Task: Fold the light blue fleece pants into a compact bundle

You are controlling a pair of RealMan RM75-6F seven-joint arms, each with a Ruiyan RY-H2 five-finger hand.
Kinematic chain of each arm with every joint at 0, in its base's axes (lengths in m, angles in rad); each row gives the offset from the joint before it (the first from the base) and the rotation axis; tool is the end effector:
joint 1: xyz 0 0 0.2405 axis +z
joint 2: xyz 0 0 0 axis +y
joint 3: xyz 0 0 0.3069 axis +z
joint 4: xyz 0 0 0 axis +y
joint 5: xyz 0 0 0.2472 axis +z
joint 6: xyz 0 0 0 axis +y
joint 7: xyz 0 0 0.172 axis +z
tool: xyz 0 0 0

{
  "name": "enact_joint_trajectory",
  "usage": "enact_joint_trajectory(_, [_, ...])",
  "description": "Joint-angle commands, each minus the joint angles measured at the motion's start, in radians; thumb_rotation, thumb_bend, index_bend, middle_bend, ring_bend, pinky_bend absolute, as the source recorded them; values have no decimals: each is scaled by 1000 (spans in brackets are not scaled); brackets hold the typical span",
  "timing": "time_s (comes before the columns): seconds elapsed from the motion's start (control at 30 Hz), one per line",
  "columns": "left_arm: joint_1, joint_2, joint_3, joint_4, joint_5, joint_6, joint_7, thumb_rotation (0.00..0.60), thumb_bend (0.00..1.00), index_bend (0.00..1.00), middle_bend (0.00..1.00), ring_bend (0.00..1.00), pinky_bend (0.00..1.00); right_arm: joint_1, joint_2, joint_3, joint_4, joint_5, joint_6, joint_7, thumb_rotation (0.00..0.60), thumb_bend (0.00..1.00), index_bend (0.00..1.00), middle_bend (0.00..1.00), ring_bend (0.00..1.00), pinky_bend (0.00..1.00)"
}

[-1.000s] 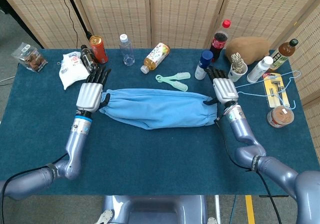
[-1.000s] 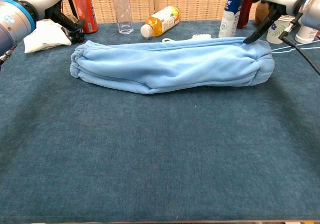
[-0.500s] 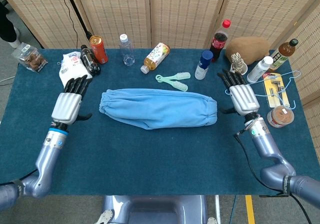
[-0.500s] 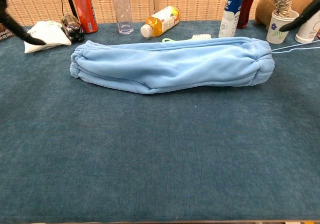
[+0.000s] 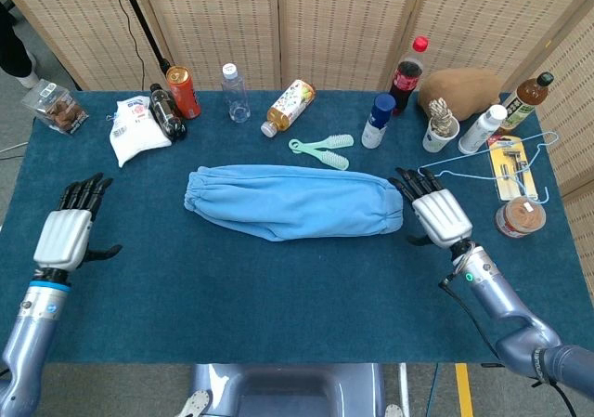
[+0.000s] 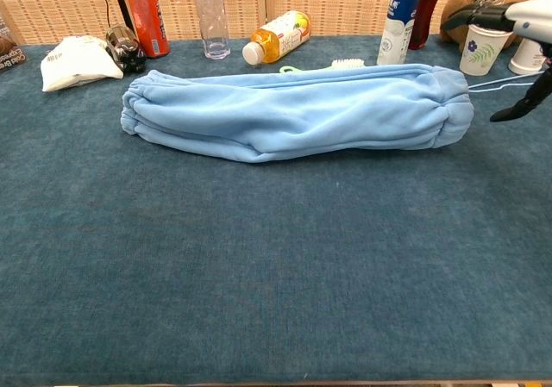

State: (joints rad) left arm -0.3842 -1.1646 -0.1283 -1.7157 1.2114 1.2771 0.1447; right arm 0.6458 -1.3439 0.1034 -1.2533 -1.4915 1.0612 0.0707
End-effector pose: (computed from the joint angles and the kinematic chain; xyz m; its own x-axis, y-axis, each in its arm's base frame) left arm -0.3044 0.3297 0.1102 0.3430 0.0724 0.9366 0.9391 -0.0491 -0.3401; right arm -0.2719 -0.4315 0.0491 0.5273 -0.0885 0.8451 -0.7888 -0.4208 0.4481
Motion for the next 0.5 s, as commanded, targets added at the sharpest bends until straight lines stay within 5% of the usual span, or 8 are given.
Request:
enact_joint_trajectory(0.03, [40, 44, 24, -38, 13, 33, -26, 600, 109, 0, 0, 0, 0, 11, -20, -9, 7, -17, -5, -28, 600, 0, 0, 0, 0, 0])
enact_joint_trajectory(0.5, [66, 104, 1, -48, 7, 20, -101, 600, 114, 0, 0, 0, 0, 66, -181, 2, 170, 6, -69, -63, 600, 0, 0, 0, 0, 0])
